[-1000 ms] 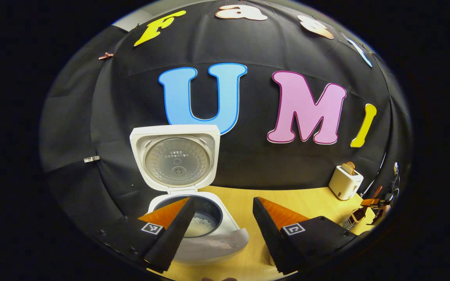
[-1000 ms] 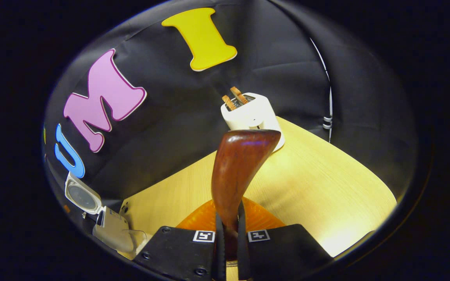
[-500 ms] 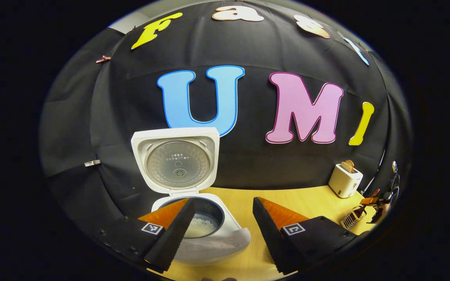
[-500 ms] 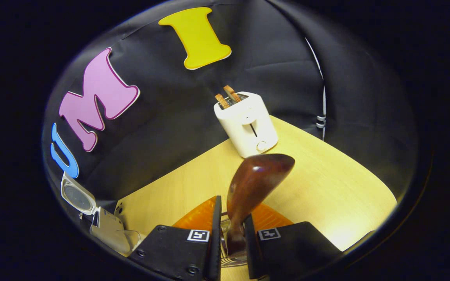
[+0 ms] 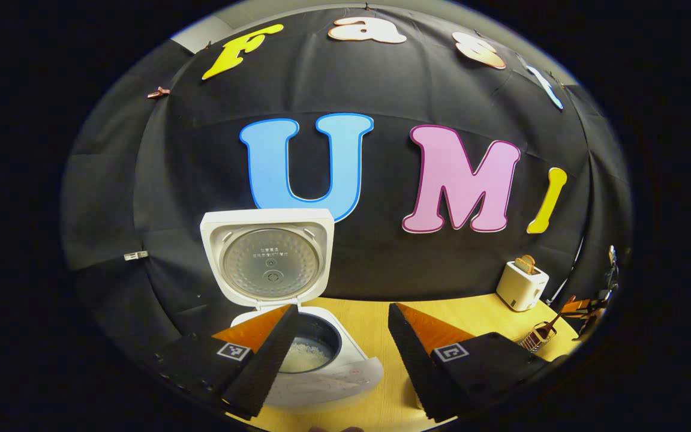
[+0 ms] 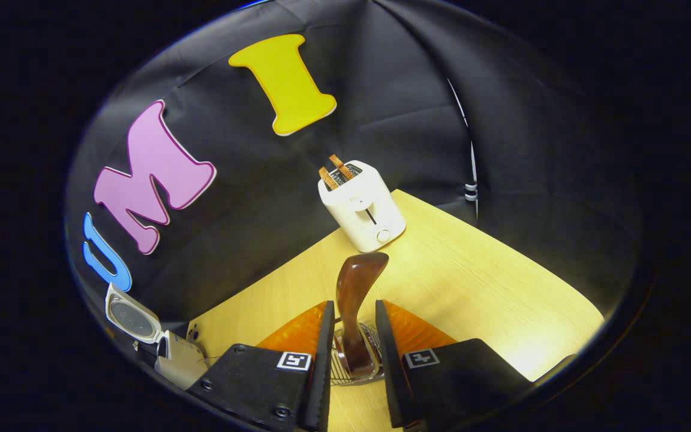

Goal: Close the left gripper, press the button to open the rice cooker; take a wooden spoon from the chopstick holder with the right hand, scoop a spoonful of rice and pour it into the rice cooker, then put the wooden spoon back into the chopstick holder.

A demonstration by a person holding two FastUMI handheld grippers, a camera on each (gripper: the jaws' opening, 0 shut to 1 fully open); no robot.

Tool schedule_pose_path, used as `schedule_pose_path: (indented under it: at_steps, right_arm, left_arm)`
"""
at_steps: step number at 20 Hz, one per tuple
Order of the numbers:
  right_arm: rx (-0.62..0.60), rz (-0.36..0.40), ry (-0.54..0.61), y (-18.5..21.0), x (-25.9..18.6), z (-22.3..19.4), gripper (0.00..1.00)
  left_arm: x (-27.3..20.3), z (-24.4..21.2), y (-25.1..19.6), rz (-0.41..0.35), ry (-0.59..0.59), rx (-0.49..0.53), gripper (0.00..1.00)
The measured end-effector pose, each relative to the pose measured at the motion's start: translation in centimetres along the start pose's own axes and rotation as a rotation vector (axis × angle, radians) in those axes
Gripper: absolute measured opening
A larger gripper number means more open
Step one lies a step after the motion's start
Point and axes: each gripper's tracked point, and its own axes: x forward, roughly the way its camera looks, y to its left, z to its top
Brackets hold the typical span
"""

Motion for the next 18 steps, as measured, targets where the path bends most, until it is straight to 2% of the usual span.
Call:
schedule_pose_path:
  at_steps: [1, 2, 5, 8, 12, 18]
  right_arm:
    - [-0.002, -0.001, -0.011, 0.1, -0.9, 0.4, 0.27]
    - [-0.001, -0.003, -0.022, 0.2, -1.9, 0.8, 0.41]
    - [0.013, 0.016, -0.053, 1.7, -4.8, 2.1, 0.41]
    - [-0.055, 0.077, -0.074, 5.0, -7.4, 3.0, 0.41]
    - [-0.154, 0.194, -0.091, 11.6, -10.3, 3.5, 0.41]
    - [-0.227, 0.339, -0.104, 20.7, -13.1, 2.4, 0.41]
  left_arm:
    - [0.0, 0.2, 0.1, -0.005, -0.007, -0.008, 0.95]
    - [0.0, 0.3, 0.4, -0.008, -0.013, -0.019, 0.95]
    - [0.0, 1.0, 1.0, -0.016, -0.03, -0.041, 0.95]
    - [0.0, 1.8, 1.8, -0.021, -0.05, -0.037, 0.95]
    - [-0.1, 2.6, 3.1, -0.02, -0.065, -0.044, 0.95]
    - [-0.6, 3.1, 5.4, -0.011, -0.08, -0.032, 0.95]
